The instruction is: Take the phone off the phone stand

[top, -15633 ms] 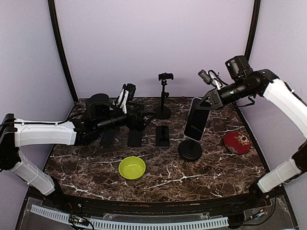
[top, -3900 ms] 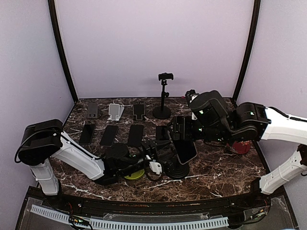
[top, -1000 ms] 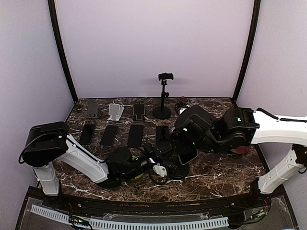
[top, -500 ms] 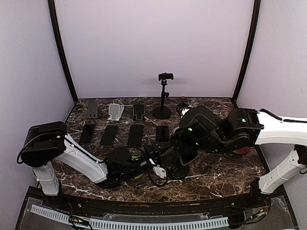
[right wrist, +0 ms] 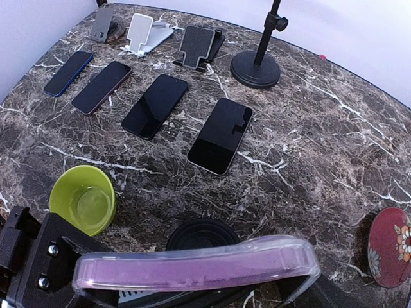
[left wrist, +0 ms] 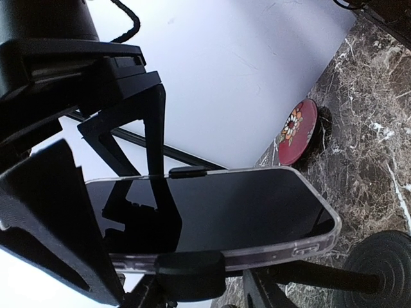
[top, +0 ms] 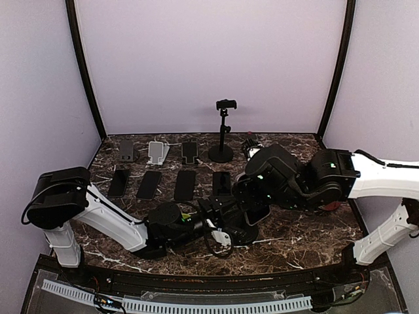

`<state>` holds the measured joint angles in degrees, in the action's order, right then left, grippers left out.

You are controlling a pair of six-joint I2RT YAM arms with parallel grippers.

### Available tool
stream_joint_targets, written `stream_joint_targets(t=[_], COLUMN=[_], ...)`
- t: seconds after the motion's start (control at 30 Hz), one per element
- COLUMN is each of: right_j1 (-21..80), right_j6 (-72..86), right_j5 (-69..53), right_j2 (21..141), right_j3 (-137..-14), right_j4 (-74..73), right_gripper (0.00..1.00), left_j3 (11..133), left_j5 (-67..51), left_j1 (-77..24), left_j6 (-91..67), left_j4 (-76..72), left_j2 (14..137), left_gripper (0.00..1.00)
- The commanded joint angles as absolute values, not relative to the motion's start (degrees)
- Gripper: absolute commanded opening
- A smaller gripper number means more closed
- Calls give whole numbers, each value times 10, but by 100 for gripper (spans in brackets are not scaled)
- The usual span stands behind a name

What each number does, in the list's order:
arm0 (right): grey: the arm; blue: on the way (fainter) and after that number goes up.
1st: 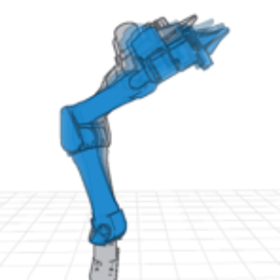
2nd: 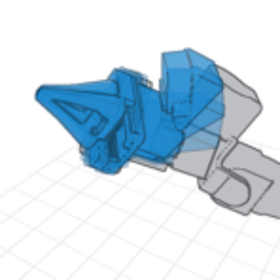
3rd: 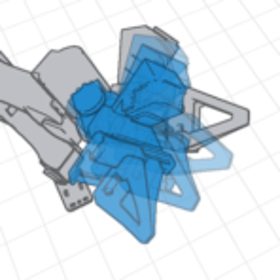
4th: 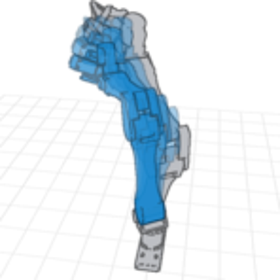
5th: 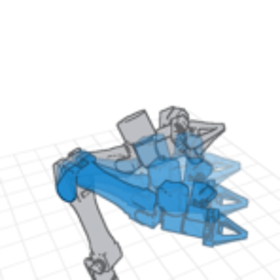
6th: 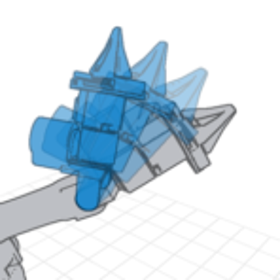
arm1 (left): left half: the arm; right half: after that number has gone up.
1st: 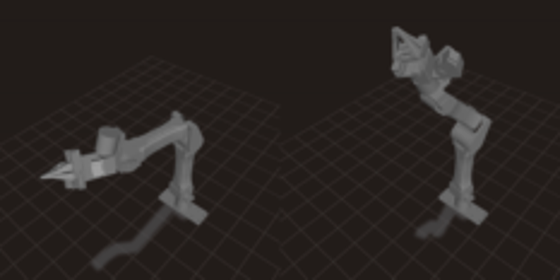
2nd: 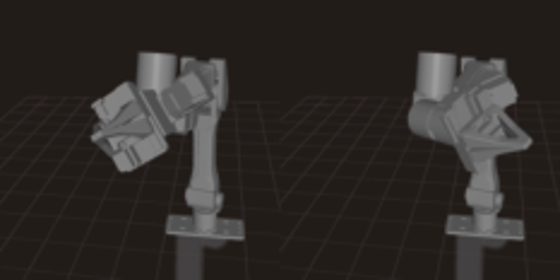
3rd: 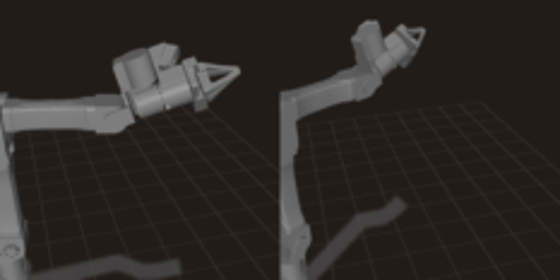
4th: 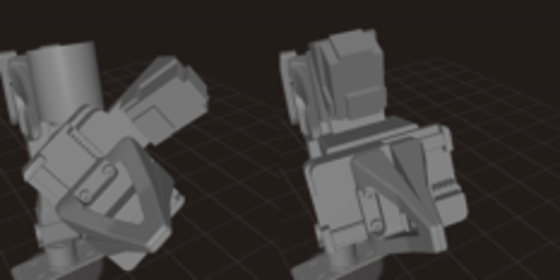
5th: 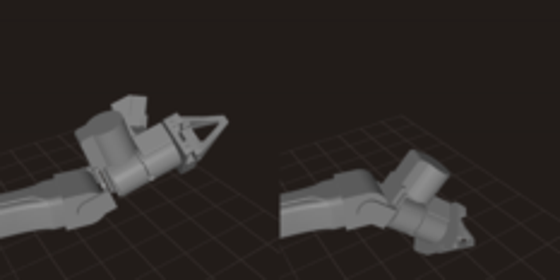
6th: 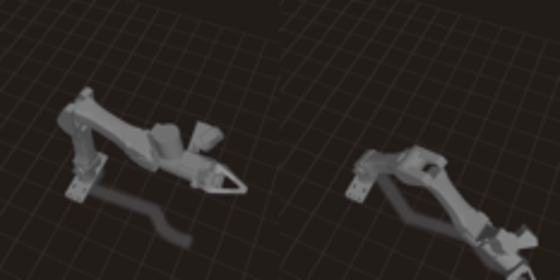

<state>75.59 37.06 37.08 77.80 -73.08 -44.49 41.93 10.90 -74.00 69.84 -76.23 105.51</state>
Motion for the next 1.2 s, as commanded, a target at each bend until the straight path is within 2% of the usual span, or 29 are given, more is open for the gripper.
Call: stream_joint_targets(t=[0.0,0.27,0.37,0.43,0.57,0.83,1.07,1.17], right_j1=[755,755,755,755,755,755,755,755], right_j6=[403,407,410,410,415,414,399,384], right_j5=[362,364,365,365,365,365,367,364], right_j2=[769,771,771,772,773,771,763,755], right_j3=[-721,-718,-719,-720,-719,-717,-718,-716], right_j4=[-426,-422,-422,-422,-421,-419,-418,-413], right_gripper=[53,51,51,51,50,49,46,45], left_j3=[439,440,444,445,445,441,436,434], left_j5=[116,109,116,118,115,103,103,104], left_j1=[-753,-756,-756,-756,-757,-756,-755,-754], left_j6=[707,679,671,664,650,635,645,648], left_j4=[-744,-720,-719,-714,-708,-690,-688,-689], left_j2=[1026,999,998,996,990,973,981,983], left_gripper=[42,37,43,43,30,11,0,0])
